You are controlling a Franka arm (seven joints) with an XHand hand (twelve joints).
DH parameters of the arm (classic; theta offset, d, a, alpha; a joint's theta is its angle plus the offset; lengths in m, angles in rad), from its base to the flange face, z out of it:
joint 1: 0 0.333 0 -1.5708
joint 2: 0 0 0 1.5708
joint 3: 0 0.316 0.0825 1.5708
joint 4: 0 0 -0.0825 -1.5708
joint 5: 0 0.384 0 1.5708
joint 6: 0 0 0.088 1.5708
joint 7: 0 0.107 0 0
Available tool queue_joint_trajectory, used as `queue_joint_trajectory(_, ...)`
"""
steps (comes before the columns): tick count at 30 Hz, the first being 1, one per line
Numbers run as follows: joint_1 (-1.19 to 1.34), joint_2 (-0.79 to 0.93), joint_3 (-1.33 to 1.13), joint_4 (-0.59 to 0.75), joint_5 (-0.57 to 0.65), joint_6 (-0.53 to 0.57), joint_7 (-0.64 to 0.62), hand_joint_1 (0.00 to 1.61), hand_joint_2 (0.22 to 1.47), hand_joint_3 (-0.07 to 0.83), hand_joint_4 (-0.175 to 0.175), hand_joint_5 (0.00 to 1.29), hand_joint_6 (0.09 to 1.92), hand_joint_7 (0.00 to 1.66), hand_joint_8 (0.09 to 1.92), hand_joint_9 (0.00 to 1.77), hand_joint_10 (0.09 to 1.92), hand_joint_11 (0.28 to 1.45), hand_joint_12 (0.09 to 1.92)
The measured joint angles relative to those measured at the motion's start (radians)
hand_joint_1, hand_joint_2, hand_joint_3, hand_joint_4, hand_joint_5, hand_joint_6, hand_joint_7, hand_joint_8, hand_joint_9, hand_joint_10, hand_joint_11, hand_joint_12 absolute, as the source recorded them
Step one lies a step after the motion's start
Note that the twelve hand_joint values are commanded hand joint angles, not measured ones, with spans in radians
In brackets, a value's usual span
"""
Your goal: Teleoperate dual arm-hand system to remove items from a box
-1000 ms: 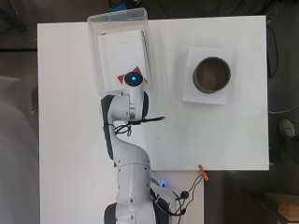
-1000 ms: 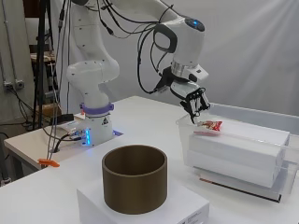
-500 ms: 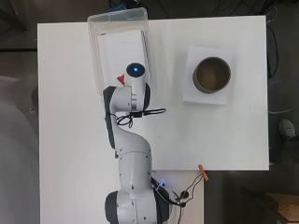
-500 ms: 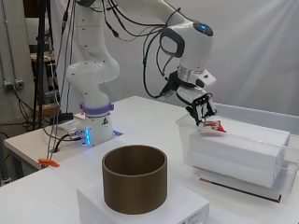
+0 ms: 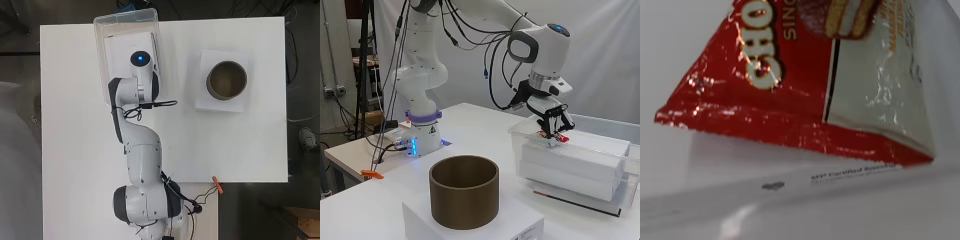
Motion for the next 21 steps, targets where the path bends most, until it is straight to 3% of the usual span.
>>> queue_joint_trajectory(1,0.001,0.015,0.001,0.023,-0.006,-0.006,0.007,0.8,1.32,0.019,0.175,0.61,1.63,1.33,1.92,1.54,1.92,1.11,1.79)
queue_joint_trajectory(4,0.004,0.047,0.008,0.069,0.001,-0.02,0.014,0.77,1.27,-0.002,0.175,0.75,1.87,1.36,1.92,1.55,1.92,1.13,1.78)
queue_joint_trajectory(7,0.008,0.014,0.023,0.04,0.022,-0.045,-0.03,0.81,1.28,0.043,0.175,0.66,1.64,1.31,1.92,1.48,1.92,1.04,1.76)
queue_joint_trajectory(10,0.011,-0.017,0.031,-0.006,0.027,-0.059,-0.061,0.83,1.28,0.049,0.175,0.65,1.58,1.28,1.92,1.45,1.92,1.01,1.75)
queue_joint_trajectory(11,0.011,-0.021,0.032,-0.01,0.028,-0.061,-0.065,0.81,1.29,0.047,0.175,0.64,1.58,1.21,1.92,1.39,1.91,0.94,1.71)
queue_joint_trajectory(12,0.012,-0.021,0.033,-0.011,0.028,-0.064,-0.067,0.54,1.21,0.021,0.118,0.6,1.21,1.05,1.61,1.19,1.69,0.78,1.45)
queue_joint_trajectory(13,0.012,-0.02,0.032,-0.011,0.025,-0.071,-0.063,0.3,1.15,0.008,0.069,0.6,0.81,0.94,1.13,1.04,1.26,0.68,1.0)
queue_joint_trajectory(14,0.013,-0.016,0.031,-0.006,0.017,-0.09,-0.049,0.17,1.12,0.003,0.059,0.67,0.52,0.93,0.77,1.0,0.93,0.67,0.62)
queue_joint_trajectory(15,0.014,-0.008,0.029,0.005,0.01,-0.121,-0.033,0.09,1.11,0.001,0.069,0.76,0.35,0.95,0.55,0.99,0.78,0.7,0.36)
queue_joint_trajectory(17,0.018,0.01,0.027,0.05,-0.012,-0.213,0.012,0.04,1.09,0.002,0.101,0.86,0.22,1.0,0.34,0.98,0.7,0.76,0.11)
queue_joint_trajectory(18,0.02,0.022,0.026,0.073,-0.025,-0.251,0.035,0.03,1.07,0.001,0.121,0.89,0.21,0.98,0.23,0.98,0.57,0.74,0.09)
queue_joint_trajectory(19,0.021,0.036,0.026,0.092,-0.032,-0.279,0.054,0.02,1.06,0.001,0.138,0.9,0.23,0.97,0.14,0.99,0.39,0.7,0.09)
queue_joint_trajectory(20,0.022,0.046,0.025,0.103,-0.035,-0.299,0.063,0.01,1.05,0.0,0.154,0.87,0.4,0.98,0.09,1.03,0.25,0.7,0.09)
queue_joint_trajectory(21,0.022,0.053,0.024,0.109,-0.035,-0.311,0.063,0.01,1.04,0.0,0.131,0.8,0.39,0.89,0.09,0.95,0.14,0.63,0.09)
